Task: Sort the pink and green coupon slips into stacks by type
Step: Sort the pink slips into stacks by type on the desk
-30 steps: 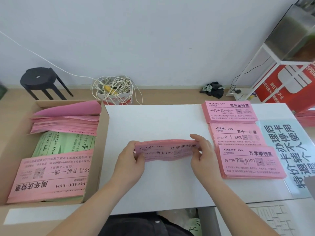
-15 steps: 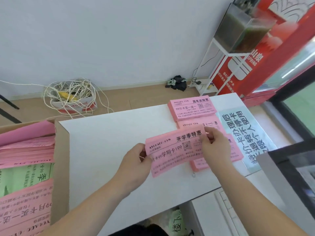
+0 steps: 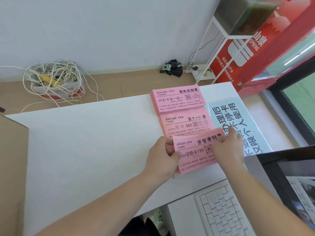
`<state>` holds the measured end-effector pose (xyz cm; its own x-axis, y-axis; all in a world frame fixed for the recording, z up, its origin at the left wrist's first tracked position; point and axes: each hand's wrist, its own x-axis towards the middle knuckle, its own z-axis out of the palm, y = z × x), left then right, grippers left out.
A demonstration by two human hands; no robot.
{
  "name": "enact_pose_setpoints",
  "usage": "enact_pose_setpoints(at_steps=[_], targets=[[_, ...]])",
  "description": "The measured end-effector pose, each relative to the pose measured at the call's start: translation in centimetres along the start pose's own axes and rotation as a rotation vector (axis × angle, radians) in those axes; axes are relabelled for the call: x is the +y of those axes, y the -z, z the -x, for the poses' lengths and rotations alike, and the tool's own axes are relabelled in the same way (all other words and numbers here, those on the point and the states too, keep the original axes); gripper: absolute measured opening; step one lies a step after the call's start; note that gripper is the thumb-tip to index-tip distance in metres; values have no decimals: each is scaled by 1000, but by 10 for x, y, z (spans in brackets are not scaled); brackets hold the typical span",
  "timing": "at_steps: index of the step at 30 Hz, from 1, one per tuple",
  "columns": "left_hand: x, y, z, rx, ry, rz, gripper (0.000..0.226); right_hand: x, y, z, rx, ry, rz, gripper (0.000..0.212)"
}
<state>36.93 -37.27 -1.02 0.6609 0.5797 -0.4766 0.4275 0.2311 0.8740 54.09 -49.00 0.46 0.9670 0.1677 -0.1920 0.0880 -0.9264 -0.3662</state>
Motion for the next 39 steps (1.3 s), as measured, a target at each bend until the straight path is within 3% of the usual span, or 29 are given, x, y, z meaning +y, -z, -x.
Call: enact_pose_setpoints(at_steps=[7, 9, 12, 14, 20, 25, 28, 32, 39], targets=[[-14, 5, -4, 65, -81, -297, 35, 24, -9, 1, -83, 36, 61, 76], [-17, 10, 4, -25, -135, -508, 56, 24, -2, 4, -231, 90, 64, 99], [-26, 5, 10, -149, -214, -772, 92, 26, 12, 3, -550, 120, 233, 151], [-28, -1, 7, -163, -245, -836, 101, 26, 17, 1, -649, 147, 373, 164], [-25, -12, -3, -155, -291, -934, 95, 25, 15, -4, -501, 270, 377, 147], [-20, -5, -4, -118, -311, -1025, 115, 22, 18, -5, -480, 296, 497, 159], [-13, -3, -10, -58, -424, -1131, 129, 9, 18, -5, -408, 539, 643, 161], [-18, -10, -21, -187, -426, -1139, 139, 1, 8, -10, -475, 813, 692, 154], [-22, -18, -25, -114, -480, -1026, 125, 6, 7, -20, -507, 891, 723, 147]])
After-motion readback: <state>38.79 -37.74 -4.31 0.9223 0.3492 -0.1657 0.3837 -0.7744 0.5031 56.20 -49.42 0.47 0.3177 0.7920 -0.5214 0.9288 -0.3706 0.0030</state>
